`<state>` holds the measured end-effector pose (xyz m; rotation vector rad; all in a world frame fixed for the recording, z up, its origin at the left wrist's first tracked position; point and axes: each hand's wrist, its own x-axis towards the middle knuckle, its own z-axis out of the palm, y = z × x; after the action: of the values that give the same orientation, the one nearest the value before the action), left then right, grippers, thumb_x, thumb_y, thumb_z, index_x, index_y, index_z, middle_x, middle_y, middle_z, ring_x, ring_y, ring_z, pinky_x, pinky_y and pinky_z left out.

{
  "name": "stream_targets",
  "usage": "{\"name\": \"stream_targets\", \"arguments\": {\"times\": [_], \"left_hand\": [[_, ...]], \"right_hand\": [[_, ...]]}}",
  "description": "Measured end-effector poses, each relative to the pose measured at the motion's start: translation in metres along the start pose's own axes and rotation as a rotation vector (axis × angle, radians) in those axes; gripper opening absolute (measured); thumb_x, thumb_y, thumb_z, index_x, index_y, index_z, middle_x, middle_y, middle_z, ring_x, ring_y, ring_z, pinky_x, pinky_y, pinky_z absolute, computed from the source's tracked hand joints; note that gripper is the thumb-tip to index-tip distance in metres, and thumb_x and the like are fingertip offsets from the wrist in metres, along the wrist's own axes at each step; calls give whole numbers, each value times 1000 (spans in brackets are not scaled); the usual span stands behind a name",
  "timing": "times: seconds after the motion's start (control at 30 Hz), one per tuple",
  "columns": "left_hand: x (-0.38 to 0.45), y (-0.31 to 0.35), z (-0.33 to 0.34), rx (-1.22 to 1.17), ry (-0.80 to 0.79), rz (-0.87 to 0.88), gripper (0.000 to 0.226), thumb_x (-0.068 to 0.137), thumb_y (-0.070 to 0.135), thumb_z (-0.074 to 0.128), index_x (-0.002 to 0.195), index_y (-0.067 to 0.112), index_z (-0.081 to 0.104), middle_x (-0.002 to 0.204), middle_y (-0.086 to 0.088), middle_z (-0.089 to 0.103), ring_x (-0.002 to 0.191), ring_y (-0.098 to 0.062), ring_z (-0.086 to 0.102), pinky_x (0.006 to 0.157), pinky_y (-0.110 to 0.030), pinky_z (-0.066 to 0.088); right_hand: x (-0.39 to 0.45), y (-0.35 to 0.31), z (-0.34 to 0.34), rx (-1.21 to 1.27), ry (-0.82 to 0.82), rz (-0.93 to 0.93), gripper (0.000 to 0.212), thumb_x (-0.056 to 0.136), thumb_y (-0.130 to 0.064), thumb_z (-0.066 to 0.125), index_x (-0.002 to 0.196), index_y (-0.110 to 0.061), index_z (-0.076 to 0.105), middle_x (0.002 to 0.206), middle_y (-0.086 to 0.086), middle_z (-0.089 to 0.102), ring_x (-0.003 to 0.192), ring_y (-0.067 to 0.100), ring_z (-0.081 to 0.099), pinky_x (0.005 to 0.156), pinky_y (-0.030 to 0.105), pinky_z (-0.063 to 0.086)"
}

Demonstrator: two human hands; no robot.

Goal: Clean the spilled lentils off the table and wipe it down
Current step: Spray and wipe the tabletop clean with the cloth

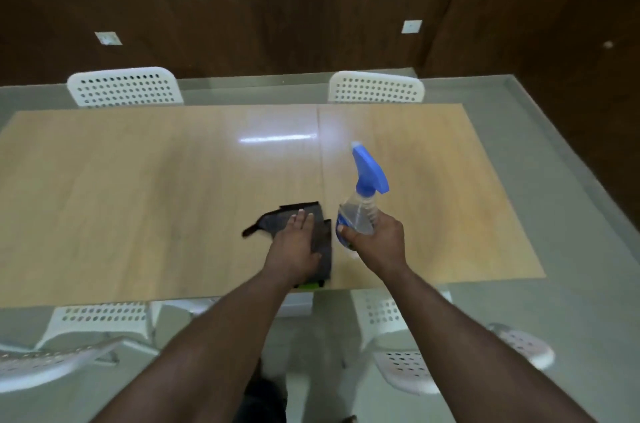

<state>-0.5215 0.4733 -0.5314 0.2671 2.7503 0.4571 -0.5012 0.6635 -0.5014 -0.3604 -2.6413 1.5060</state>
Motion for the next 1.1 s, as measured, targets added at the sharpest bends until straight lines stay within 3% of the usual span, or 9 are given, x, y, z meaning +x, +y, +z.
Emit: {"name": "stream_targets", "arguments": {"times": [0.2,0.4,0.7,0.8,0.93,1.1], "left_hand": [[12,58,28,25,-46,33,95,93,35,71,168,14,14,176,-11,9,162,-28,12,128,-40,23],[50,83,39,41,-65,38,95,95,32,69,168,17,10,177,-8,4,162,-27,9,130,-41,20],[143,95,24,48,-78,37,96,94,29,68,169,16,8,177,-9,4,162,-28,8,129,-41,22],[176,93,20,112,-111,20,103,93,37,71,169,16,4,177,-10,-3,163,-30,3,130,-47,22],[198,86,29,162,-185,19,110,91,54,67,168,22,-6,174,-8,-20,162,-30,-13,130,-52,6],[195,82,37,150,-150,7,108,90,57,64,169,26,-3,175,-4,-17,162,-26,-13,130,-49,3]], "right_hand": [[11,50,-56,-10,56,49,25,74,-27,92,82,-32,68,72,-19,68,70,-7,64,63,15,44],[41,76,-79,48,100,57,26,77,-25,91,89,-35,70,76,-25,68,73,-14,64,64,4,42],[125,84,-72,99,137,88,22,79,-30,90,93,-21,75,79,-12,75,75,1,70,65,9,46],[146,83,-65,100,135,97,24,80,-31,90,93,-21,74,79,-12,74,74,1,70,64,8,45],[159,86,-60,112,119,85,25,82,-31,89,100,-22,75,81,-13,74,76,1,70,66,9,45],[165,85,-70,86,102,52,28,78,-32,92,94,-20,72,74,-14,71,70,2,68,61,10,45]]}}
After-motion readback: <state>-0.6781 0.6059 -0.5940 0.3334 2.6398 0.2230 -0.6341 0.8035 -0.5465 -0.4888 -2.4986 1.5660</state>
